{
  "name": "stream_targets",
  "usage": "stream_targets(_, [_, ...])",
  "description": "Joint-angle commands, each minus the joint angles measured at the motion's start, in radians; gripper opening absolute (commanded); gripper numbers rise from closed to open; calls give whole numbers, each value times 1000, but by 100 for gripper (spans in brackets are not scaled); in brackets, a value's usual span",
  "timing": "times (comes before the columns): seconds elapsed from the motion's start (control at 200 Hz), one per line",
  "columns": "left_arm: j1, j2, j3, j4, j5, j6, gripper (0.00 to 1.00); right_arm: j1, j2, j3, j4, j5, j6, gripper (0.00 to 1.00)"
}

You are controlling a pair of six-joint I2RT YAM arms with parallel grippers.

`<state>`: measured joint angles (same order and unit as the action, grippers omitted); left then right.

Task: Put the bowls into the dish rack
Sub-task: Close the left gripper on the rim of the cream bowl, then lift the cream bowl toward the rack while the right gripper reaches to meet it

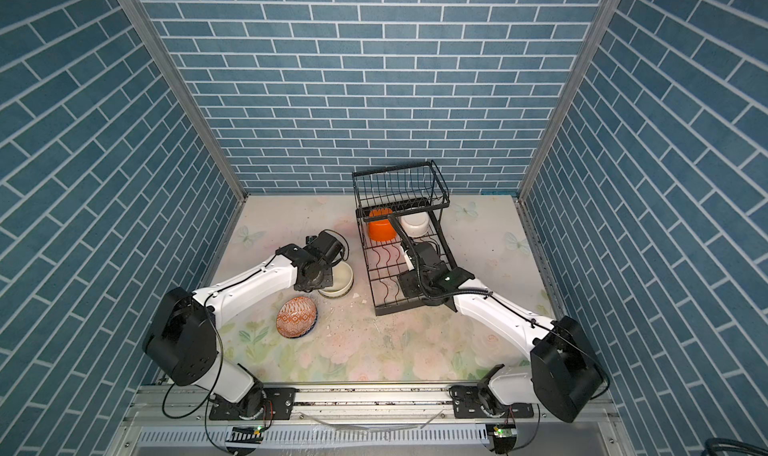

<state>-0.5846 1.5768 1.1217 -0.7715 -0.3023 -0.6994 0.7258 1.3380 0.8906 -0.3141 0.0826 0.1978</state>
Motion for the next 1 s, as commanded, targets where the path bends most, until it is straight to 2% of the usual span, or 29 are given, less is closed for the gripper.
stream_targets(0.0, [-3,0,4,-37,5,20,10,3,9,31,2,-5,11,69])
stream_targets(0.19, [-3,-6,10,-30,6,28,0,3,13,31,3,-4,11,69])
stream_targets(0.995, [-3,-140,-51,136,19,106,0,3,26,57,-15,-10,13,69])
